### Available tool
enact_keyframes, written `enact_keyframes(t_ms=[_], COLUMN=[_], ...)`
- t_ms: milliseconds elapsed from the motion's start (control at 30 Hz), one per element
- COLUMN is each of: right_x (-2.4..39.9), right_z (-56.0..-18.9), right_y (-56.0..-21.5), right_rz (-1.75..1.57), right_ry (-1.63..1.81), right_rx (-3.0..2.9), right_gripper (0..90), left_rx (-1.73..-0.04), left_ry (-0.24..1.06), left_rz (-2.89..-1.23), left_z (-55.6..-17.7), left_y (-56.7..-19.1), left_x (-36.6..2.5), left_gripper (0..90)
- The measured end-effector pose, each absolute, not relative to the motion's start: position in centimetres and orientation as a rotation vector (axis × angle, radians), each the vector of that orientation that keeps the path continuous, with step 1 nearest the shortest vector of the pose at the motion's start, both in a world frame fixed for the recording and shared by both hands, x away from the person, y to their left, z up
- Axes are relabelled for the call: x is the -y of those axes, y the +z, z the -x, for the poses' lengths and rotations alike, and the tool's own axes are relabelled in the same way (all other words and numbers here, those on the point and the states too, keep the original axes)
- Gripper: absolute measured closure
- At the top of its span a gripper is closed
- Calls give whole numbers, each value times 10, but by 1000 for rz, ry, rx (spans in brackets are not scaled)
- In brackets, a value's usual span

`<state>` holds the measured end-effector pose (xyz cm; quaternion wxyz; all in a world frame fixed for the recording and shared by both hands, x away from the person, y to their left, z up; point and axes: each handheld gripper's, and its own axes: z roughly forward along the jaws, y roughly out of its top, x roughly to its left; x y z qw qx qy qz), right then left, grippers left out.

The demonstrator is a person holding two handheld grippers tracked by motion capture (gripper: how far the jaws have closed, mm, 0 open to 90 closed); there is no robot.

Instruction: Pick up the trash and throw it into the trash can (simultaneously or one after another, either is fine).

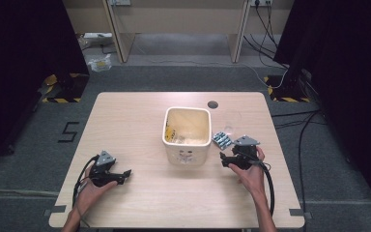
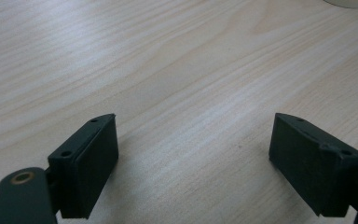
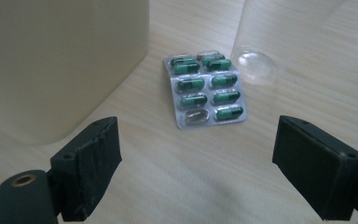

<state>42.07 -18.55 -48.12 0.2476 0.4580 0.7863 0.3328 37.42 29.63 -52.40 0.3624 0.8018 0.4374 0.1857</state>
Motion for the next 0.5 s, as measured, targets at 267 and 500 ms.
enact_keyframes(t_ms=[267, 500], right_x=[176, 171], right_z=[-440, -455], right_y=[-488, -492], right_rz=[-1238, -1236], right_ry=[895, 898], right_rx=[-2176, -2182], right_gripper=[153, 154], left_rx=[-1126, -1126], left_ry=[479, 478], left_rz=[-2063, -2063], left_z=[-374, -374], left_y=[-524, -524], left_x=[-296, -296], left_gripper=[146, 146])
